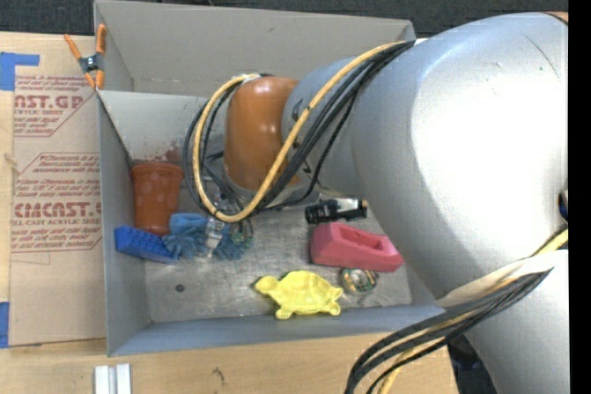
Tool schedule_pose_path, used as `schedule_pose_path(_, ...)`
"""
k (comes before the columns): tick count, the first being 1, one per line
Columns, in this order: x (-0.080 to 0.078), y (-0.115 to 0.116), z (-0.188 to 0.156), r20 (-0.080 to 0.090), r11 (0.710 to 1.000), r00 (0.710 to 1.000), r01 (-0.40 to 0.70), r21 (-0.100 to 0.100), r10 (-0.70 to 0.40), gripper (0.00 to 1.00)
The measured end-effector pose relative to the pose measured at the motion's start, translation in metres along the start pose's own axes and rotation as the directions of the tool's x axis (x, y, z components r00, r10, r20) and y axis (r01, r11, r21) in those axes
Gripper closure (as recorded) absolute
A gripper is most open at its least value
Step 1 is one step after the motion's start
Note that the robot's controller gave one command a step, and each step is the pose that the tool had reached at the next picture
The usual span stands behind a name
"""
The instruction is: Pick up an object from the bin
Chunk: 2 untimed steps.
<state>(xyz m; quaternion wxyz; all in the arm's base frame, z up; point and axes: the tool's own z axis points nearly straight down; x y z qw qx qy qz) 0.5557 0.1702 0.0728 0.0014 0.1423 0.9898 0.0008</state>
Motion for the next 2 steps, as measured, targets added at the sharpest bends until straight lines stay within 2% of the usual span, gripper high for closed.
schedule_pose_path(1,0.0,0.0,0.0,0.0,1.0,1.0,0.0,0.0,0.0,1.0)
schedule_pose_path(2,-0.004,0.001,-0.16,0.003,1.0,1.0,0.017,-0.001,-0.017,1.0)
